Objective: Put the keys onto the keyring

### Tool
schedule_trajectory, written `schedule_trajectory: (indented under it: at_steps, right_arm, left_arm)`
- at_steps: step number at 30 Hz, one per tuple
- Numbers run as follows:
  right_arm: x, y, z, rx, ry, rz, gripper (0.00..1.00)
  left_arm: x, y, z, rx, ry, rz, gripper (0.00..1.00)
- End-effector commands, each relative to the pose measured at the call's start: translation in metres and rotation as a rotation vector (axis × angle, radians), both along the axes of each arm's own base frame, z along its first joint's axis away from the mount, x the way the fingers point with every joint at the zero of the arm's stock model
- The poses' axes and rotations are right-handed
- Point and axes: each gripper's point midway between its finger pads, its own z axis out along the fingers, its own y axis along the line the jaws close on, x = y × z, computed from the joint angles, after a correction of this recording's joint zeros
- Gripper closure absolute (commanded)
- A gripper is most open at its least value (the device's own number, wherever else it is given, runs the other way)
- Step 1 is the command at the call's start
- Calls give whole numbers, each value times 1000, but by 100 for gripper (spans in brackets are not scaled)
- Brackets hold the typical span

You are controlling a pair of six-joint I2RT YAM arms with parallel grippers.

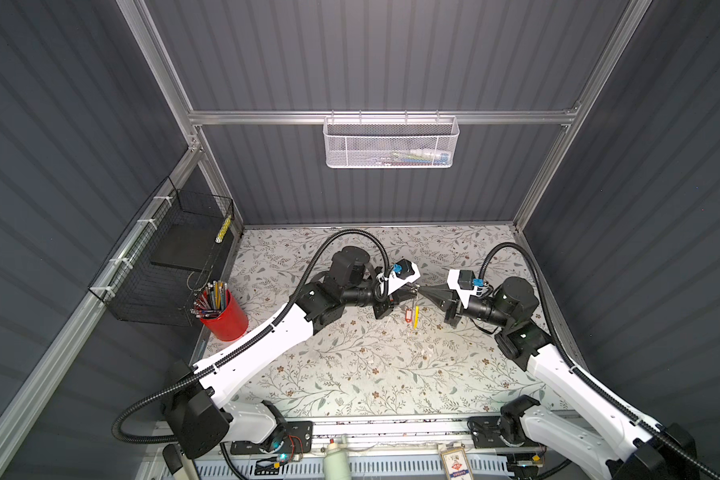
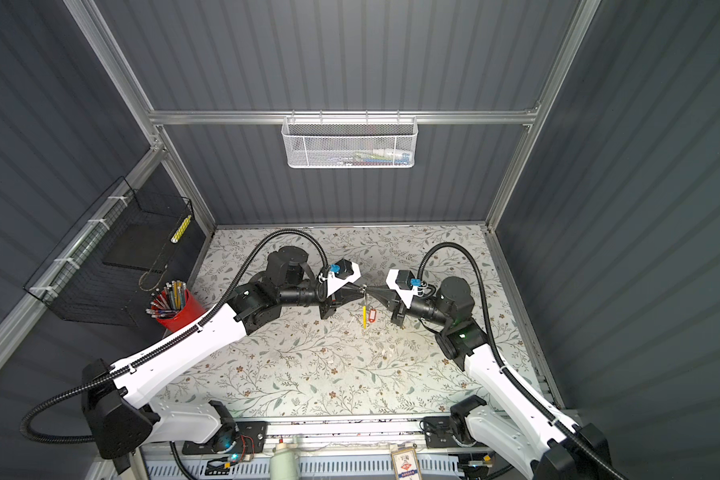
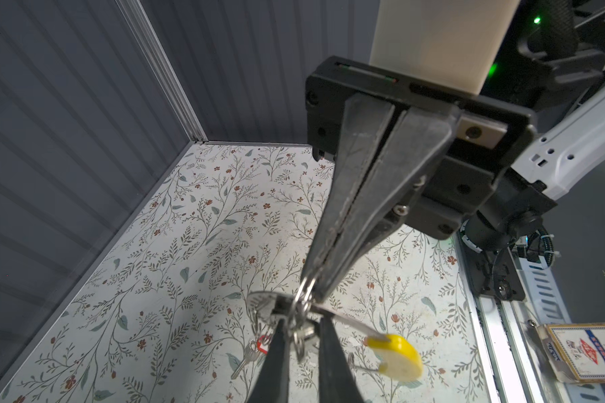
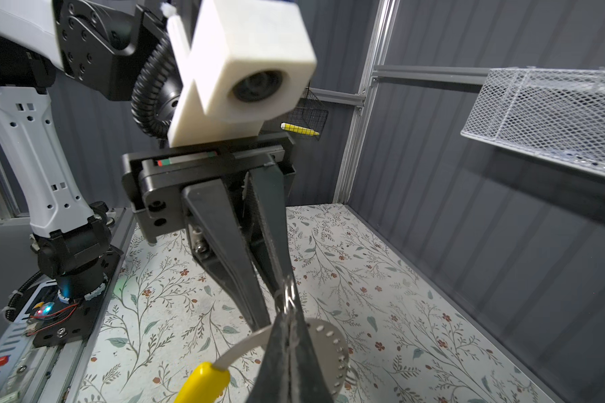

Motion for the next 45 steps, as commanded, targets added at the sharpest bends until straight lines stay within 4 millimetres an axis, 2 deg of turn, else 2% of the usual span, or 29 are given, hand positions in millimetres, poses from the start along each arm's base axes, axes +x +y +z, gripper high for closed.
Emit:
schedule_trajectory:
  at_steps: [1, 7, 12, 13, 15, 20, 23, 28, 40, 45]
  right_arm:
    - [7, -2, 9, 60, -4, -42, 100]
    - [11, -4, 12, 120, 4, -60, 100]
    - [12, -3, 9, 126, 16, -64, 100]
    - [12, -4, 8, 127, 19, -67, 100]
    - [11, -4, 7, 127, 23, -63, 100]
    - [7, -4, 1, 100, 18, -54, 100]
    - [3, -3, -2, 77, 11, -35, 100]
    - [-2, -1, -4, 68, -1, -2, 100]
    - [-16, 5, 5, 94, -36, 98, 100]
    - [-17, 7, 3, 89, -31, 113, 100]
  left_arm:
    - [-1, -6, -5, -9, 13, -8, 95]
    - [-2, -15, -12, 15, 3, -13, 95]
    - [-5, -20, -6, 0, -30, -28, 90]
    - [-5, -20, -5, 1, -32, -22, 87]
    - [-4, -19, -4, 0, -40, -14, 67]
    - [2, -4, 8, -4, -113, 61, 56]
    - [6, 9, 19, 6, -184, 106, 58]
    - [2, 16, 27, 4, -193, 71, 62]
    - [-2, 9, 31, -82, -58, -77, 64]
    - [-11, 6, 33, -104, -36, -134, 65]
